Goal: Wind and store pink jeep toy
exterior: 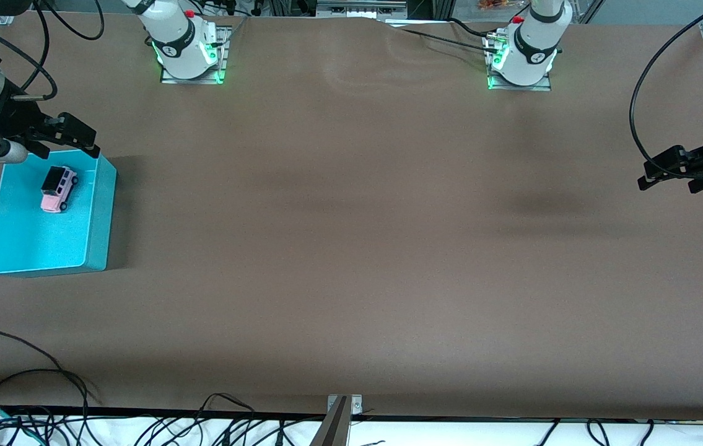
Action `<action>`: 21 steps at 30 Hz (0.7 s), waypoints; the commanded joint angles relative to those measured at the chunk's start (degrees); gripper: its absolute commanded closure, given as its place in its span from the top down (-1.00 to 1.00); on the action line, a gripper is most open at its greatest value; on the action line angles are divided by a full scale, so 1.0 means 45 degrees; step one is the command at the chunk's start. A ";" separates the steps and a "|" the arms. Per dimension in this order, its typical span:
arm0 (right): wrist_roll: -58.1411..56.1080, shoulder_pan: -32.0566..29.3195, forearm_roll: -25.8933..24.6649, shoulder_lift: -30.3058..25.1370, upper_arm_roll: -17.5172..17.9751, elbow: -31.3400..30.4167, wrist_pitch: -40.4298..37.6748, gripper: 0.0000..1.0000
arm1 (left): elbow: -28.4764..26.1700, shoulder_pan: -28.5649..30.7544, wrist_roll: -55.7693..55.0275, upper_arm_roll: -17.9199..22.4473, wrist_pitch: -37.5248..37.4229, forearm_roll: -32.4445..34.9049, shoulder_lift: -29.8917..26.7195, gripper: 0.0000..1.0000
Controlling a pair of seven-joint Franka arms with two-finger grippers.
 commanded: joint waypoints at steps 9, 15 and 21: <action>-0.0031 0.0831 0.0122 0.0278 -0.0681 0.0373 -0.0194 1.00 | 0.0360 0.0078 -0.0027 0.0002 -0.0286 -0.0390 0.0154 1.00; -0.0011 0.1165 0.0083 0.0298 -0.1035 0.0373 -0.0193 1.00 | 0.0360 0.0078 -0.0027 0.0002 -0.0286 -0.0390 0.0154 1.00; -0.0011 0.1126 0.0043 0.0337 -0.0996 0.0490 -0.0233 1.00 | 0.0360 0.0078 -0.0027 0.0002 -0.0286 -0.0390 0.0154 1.00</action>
